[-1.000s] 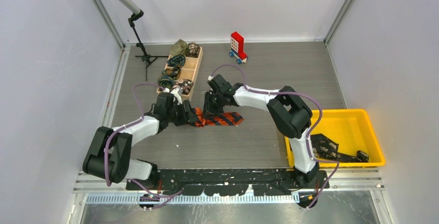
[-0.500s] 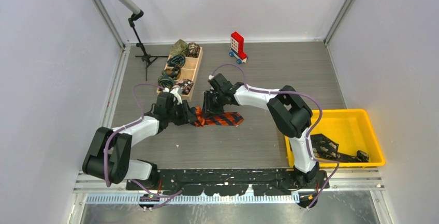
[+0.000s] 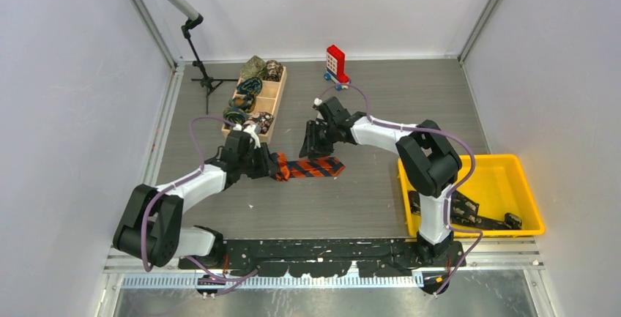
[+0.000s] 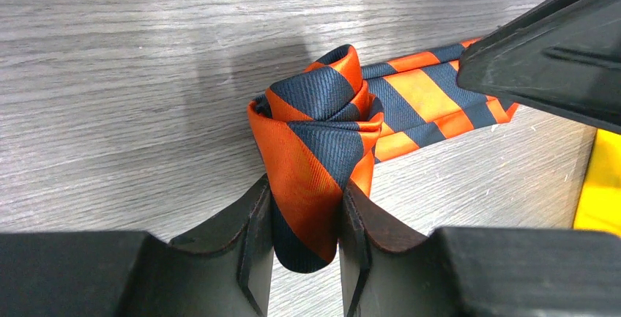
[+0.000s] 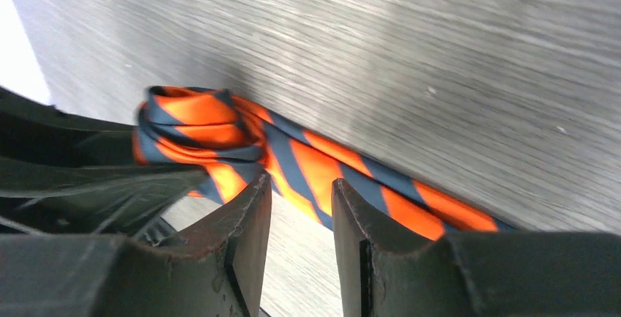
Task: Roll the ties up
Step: Roll the tie at the center of the board.
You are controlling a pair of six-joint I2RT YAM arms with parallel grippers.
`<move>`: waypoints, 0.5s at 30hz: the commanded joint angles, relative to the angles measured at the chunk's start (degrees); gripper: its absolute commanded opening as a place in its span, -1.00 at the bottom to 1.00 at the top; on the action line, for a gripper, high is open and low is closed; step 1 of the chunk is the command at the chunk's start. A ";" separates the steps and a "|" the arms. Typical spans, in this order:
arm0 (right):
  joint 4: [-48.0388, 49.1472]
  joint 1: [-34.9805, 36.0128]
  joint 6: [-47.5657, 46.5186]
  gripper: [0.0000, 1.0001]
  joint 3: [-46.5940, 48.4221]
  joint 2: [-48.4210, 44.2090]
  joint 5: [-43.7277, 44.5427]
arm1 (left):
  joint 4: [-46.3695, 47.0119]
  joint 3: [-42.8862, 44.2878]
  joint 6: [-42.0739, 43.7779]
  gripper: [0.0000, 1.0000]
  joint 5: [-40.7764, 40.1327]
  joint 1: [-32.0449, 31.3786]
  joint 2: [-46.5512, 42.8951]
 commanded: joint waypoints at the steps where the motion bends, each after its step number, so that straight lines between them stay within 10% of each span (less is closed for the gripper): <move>1: 1.61 0.03 -2.28 -0.18 -3.17 -0.67 -0.09 | -0.66 1.96 -0.64 -0.46 -1.10 -0.27 -1.84; 15: 3.76 1.97 1.93 -0.21 -10.72 -3.90 1.16 | -1.11 1.46 -2.54 -0.48 -2.42 -0.27 -4.00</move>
